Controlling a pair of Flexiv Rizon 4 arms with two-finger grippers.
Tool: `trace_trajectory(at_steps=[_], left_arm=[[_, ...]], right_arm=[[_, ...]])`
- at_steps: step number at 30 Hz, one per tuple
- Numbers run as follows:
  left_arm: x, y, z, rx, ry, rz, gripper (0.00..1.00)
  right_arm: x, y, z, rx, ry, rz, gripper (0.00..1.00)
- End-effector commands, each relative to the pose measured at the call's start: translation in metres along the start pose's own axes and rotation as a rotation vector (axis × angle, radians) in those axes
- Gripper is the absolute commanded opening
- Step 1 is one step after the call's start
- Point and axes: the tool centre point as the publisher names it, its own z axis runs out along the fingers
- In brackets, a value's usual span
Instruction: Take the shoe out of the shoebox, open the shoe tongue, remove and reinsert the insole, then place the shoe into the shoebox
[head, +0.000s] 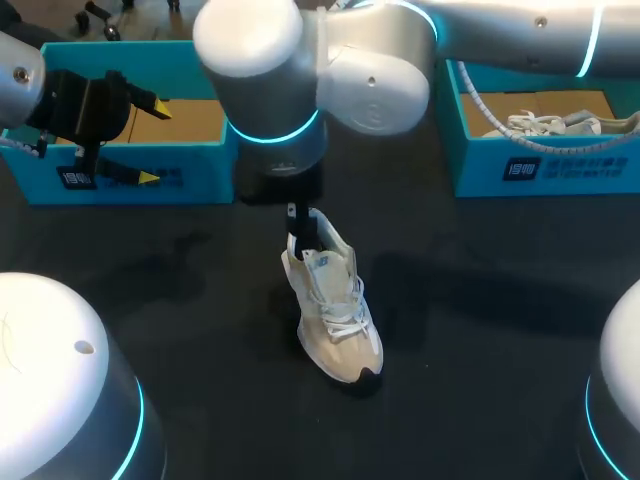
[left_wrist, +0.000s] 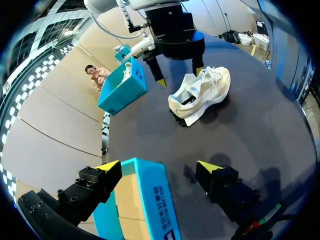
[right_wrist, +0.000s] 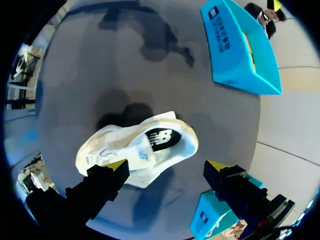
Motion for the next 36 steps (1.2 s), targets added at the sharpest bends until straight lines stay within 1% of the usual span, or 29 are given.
trace_trajectory(at_steps=[1, 4, 10, 19, 21, 24, 28, 36], left_arm=[[0.001, -0.001, -0.001, -0.003, 0.0, 0.0, 1.0], [0.001, -0.001, -0.001, -0.003, 0.0, 0.0, 1.0], [0.001, -0.001, -0.001, -0.003, 0.0, 0.0, 1.0], [0.001, -0.001, -0.001, -0.003, 0.0, 0.0, 1.0], [0.001, -0.001, -0.001, -0.003, 0.0, 0.0, 1.0], [0.001, -0.001, -0.001, -0.003, 0.0, 0.0, 1.0], [0.001, -0.001, -0.001, -0.003, 0.0, 0.0, 1.0], [0.001, -0.001, -0.001, -0.003, 0.0, 0.0, 1.0]], right_arm=[[-0.011, 0.0, 0.012, -0.046, -0.009, -0.023, 1.0], [-0.02, 0.004, 0.02, -0.072, -0.019, -0.058, 1.0], [-0.031, 0.011, 0.037, -0.101, 0.013, -0.156, 1.0], [-0.042, 0.019, 0.059, -0.103, 0.047, -0.249, 1.0], [-0.042, 0.022, 0.064, -0.102, 0.055, -0.255, 0.98], [-0.041, 0.026, 0.071, -0.076, 0.069, -0.255, 0.97], [-0.042, 0.033, 0.08, -0.063, 0.068, -0.268, 0.91], [-0.041, 0.032, 0.097, -0.059, 0.068, -0.277, 0.84]])
